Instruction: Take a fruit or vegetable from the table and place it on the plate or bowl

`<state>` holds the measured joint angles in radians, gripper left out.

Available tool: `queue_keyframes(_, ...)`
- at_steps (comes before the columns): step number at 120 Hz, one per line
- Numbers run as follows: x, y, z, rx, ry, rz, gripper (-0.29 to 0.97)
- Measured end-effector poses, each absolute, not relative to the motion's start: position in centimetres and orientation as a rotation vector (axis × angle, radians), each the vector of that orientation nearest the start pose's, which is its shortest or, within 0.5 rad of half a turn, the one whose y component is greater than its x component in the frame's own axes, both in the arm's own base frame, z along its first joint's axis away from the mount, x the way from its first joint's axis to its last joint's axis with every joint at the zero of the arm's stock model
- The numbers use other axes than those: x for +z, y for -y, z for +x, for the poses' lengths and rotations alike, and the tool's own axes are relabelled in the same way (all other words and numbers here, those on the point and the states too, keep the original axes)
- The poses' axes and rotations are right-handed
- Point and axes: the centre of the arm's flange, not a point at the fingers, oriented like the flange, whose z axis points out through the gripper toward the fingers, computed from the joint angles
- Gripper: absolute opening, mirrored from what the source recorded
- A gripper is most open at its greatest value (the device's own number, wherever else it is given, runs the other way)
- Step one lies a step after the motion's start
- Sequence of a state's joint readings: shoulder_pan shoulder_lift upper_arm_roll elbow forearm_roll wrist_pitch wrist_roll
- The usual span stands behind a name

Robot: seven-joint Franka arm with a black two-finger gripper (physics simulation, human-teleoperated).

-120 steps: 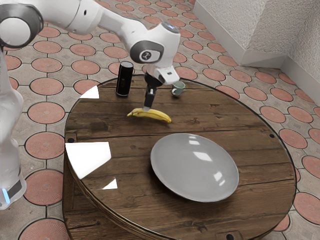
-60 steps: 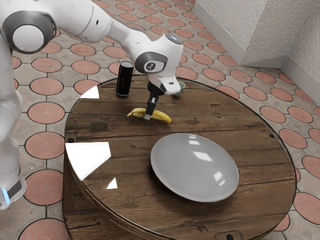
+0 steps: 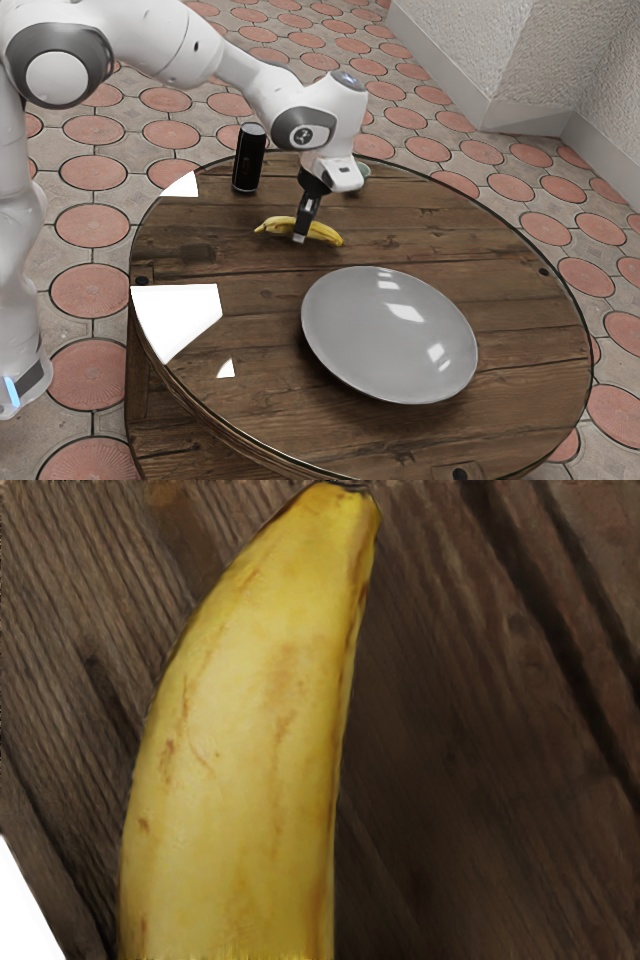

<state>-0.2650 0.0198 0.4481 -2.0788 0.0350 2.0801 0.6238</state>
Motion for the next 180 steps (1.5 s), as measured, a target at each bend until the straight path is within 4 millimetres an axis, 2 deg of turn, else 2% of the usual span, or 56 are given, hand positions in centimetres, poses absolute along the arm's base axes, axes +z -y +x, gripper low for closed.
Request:
queue_keyframes(17, 41.5, -10.8, 53.7, 0.051, -0.691, -3.037, 0.22)
queue_keyframes(33, 40.5, -11.6, 53.6, 0.072, -0.669, -3.045, 0.17)
queue_keyframes(44, 40.9, -11.8, 53.7, 0.053, -0.664, -3.046, 0.16)
queue_keyframes(62, 44.1, -11.5, 53.4, -0.045, -0.680, -3.044, 0.15)
queue_keyframes(69, 46.1, -11.1, 53.8, -0.093, -0.694, -3.032, 0.15)
queue_keyframes(74, 47.7, -10.1, 54.4, -0.127, -0.721, -3.018, 0.15)
queue_keyframes(83, 49.8, -5.9, 55.7, -0.173, -0.830, -2.984, 0.15)
queue_keyframes(94, 51.0, 2.3, 56.4, -0.199, -1.036, -2.932, 0.15)
queue_keyframes(106, 51.4, 11.9, 55.2, -0.201, -1.276, -2.857, 0.15)
queue_keyframes(115, 51.8, 17.9, 53.7, -0.206, -1.425, -2.795, 0.15)
queue_keyframes(124, 52.0, 22.3, 52.4, -0.210, -1.528, -2.743, 0.15)
queue_keyframes(132, 52.4, 25.6, 52.2, -0.225, -1.589, -2.698, 0.15)
queue_keyframes(141, 52.6, 28.2, 51.7, -0.235, -1.637, -2.661, 0.15)
queue_keyframes(146, 52.7, 28.2, 51.8, -0.236, -1.632, -2.663, 0.14)
queue_keyframes(152, 52.9, 26.5, 52.7, -0.242, -1.587, -2.686, 0.14)
queue_keyframes(158, 53.1, 23.6, 54.1, -0.246, -1.508, -2.726, 0.14)
queue_keyframes(172, 53.2, 15.3, 57.0, -0.243, -1.292, -2.821, 0.14)
queue_keyframes(180, 53.5, 11.9, 57.9, -0.250, -1.202, -2.852, 0.14)
